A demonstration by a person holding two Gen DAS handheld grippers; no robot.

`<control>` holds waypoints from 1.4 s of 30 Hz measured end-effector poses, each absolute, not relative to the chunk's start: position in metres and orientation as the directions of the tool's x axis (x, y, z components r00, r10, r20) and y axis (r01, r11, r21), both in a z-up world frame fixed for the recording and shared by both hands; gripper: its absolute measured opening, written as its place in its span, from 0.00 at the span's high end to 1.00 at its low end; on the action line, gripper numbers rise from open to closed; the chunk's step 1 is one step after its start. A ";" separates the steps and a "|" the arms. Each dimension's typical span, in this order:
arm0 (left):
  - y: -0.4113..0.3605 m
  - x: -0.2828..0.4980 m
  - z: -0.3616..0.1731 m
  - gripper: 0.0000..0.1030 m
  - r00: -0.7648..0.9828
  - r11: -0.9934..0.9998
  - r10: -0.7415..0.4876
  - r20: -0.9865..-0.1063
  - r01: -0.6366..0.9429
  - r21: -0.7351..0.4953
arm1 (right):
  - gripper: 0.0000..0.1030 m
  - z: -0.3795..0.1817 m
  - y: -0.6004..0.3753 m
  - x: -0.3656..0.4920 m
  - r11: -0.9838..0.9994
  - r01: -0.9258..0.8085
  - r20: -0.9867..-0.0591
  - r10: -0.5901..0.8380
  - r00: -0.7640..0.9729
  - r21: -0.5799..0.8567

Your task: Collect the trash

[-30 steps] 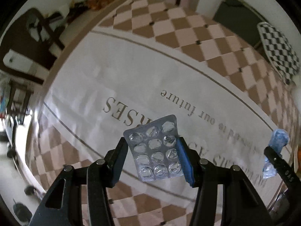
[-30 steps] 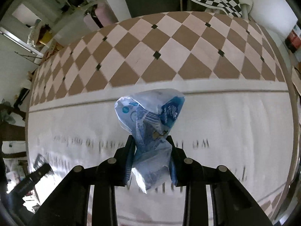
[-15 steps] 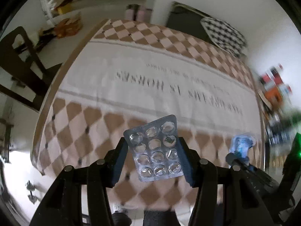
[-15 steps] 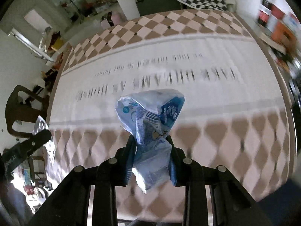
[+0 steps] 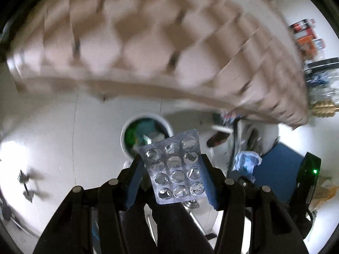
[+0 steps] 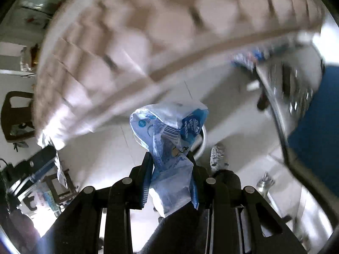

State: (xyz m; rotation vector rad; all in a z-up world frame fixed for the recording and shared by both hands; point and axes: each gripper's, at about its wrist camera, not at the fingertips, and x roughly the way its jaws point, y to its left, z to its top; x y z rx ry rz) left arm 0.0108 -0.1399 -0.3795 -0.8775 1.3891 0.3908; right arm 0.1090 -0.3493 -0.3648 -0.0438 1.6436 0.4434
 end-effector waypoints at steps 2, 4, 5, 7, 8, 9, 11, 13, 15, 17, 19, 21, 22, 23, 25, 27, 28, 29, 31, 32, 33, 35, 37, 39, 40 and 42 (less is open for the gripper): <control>-0.145 0.010 -0.424 0.52 0.157 0.623 -0.283 -0.946 -0.720 -0.306 | 0.69 -0.402 -0.356 0.106 0.928 -0.268 -0.962 0.219 -0.161 0.257; -0.150 0.013 -0.474 0.52 0.110 0.620 -0.314 -0.943 -0.729 -0.291 | 0.69 -0.452 -0.361 0.103 0.932 -0.251 -0.956 0.213 -0.201 0.260; -0.152 0.015 -0.499 0.52 0.094 0.613 -0.331 -0.939 -0.735 -0.289 | 0.69 -0.478 -0.361 0.103 0.933 -0.249 -0.955 0.209 -0.212 0.259; -0.154 0.021 -0.556 0.51 0.063 0.598 -0.369 -0.927 -0.748 -0.289 | 0.69 -0.518 -0.357 0.108 0.932 -0.259 -0.954 0.197 -0.227 0.255; -0.155 0.018 -0.572 0.51 0.052 0.596 -0.370 -0.928 -0.752 -0.280 | 0.69 -0.542 -0.356 0.108 0.932 -0.261 -0.953 0.192 -0.236 0.252; -0.156 0.018 -0.594 0.51 0.040 0.592 -0.382 -0.923 -0.756 -0.278 | 0.69 -0.566 -0.355 0.109 0.931 -0.258 -0.949 0.194 -0.249 0.258; -0.159 0.020 -0.637 0.51 0.025 0.584 -0.417 -0.909 -0.758 -0.289 | 0.69 -0.613 -0.352 0.110 0.929 -0.264 -0.943 0.184 -0.278 0.259; -0.159 0.019 -0.675 0.51 -0.017 0.576 -0.426 -0.904 -0.776 -0.257 | 0.69 -0.657 -0.347 0.110 0.924 -0.269 -0.934 0.185 -0.306 0.271; -0.158 0.012 -0.693 0.47 -0.034 0.576 -0.422 -0.906 -0.782 -0.239 | 0.69 -0.694 -0.340 0.112 0.920 -0.278 -0.927 0.180 -0.330 0.277; -0.156 0.003 -0.701 0.22 -0.030 0.571 -0.405 -0.914 -0.789 -0.227 | 0.67 -0.719 -0.334 0.112 0.913 -0.290 -0.919 0.176 -0.354 0.287; -0.149 -0.008 -0.704 0.12 -0.028 0.558 -0.380 -0.925 -0.804 -0.205 | 0.61 -0.738 -0.328 0.111 0.904 -0.309 -0.911 0.170 -0.375 0.296; -0.143 -0.021 -0.706 0.08 -0.046 0.561 -0.354 -0.934 -0.810 -0.172 | 0.36 -0.750 -0.325 0.108 0.895 -0.308 -0.898 0.186 -0.400 0.323; -0.141 -0.025 -0.708 0.05 -0.053 0.564 -0.343 -0.938 -0.810 -0.161 | 0.31 -0.755 -0.323 0.106 0.889 -0.302 -0.888 0.202 -0.412 0.343; -0.140 -0.029 -0.706 0.03 -0.060 0.570 -0.325 -0.944 -0.809 -0.145 | 0.23 -0.758 -0.322 0.104 0.884 -0.300 -0.882 0.215 -0.420 0.358; -0.137 -0.038 -0.693 0.03 -0.074 0.596 -0.258 -0.963 -0.797 -0.098 | 0.14 -0.761 -0.323 0.099 0.878 -0.322 -0.883 0.201 -0.425 0.355; -0.136 -0.043 -0.684 0.03 -0.076 0.618 -0.192 -0.978 -0.784 -0.060 | 0.02 -0.757 -0.325 0.095 0.877 -0.356 -0.900 0.168 -0.402 0.323; -0.137 -0.045 -0.672 0.03 -0.082 0.635 -0.147 -0.986 -0.772 -0.031 | 0.01 -0.751 -0.326 0.092 0.873 -0.387 -0.916 0.144 -0.374 0.295; -0.138 -0.045 -0.665 0.03 -0.085 0.646 -0.117 -0.990 -0.763 -0.011 | 0.00 -0.746 -0.326 0.090 0.871 -0.403 -0.925 0.133 -0.356 0.281; -0.139 -0.046 -0.650 0.03 -0.078 0.664 -0.082 -0.994 -0.748 0.004 | 0.00 -0.730 -0.326 0.085 0.860 -0.456 -0.950 0.094 -0.299 0.229; -0.140 -0.047 -0.647 0.03 -0.074 0.670 -0.078 -0.994 -0.742 0.003 | 0.00 -0.723 -0.325 0.083 0.856 -0.472 -0.957 0.084 -0.278 0.212; -0.143 -0.047 -0.639 0.03 -0.068 0.678 -0.075 -0.995 -0.735 -0.001 | 0.00 -0.713 -0.325 0.081 0.851 -0.484 -0.962 0.081 -0.260 0.203; -0.148 -0.046 -0.627 0.03 -0.059 0.690 -0.076 -0.995 -0.724 -0.009 | 0.00 -0.695 -0.326 0.078 0.849 -0.487 -0.967 0.096 -0.237 0.204; -0.155 -0.046 -0.609 0.03 -0.059 0.707 -0.063 -0.996 -0.708 -0.003 | 0.00 -0.677 -0.330 0.079 0.851 -0.489 -0.973 0.099 -0.211 0.193; -0.161 -0.045 -0.595 0.03 -0.052 0.716 -0.057 -0.997 -0.698 -0.005 | 0.00 -0.653 -0.333 0.078 0.849 -0.502 -0.981 0.086 -0.173 0.163; -0.164 -0.046 -0.584 0.03 -0.054 0.720 -0.051 -0.997 -0.694 0.000 | 0.00 -0.640 -0.335 0.078 0.849 -0.509 -0.985 0.074 -0.154 0.143; -0.168 -0.047 -0.566 0.03 -0.051 0.723 -0.051 -0.997 -0.690 -0.002 | 0.00 -0.609 -0.339 0.077 0.849 -0.516 -0.991 0.064 -0.116 0.115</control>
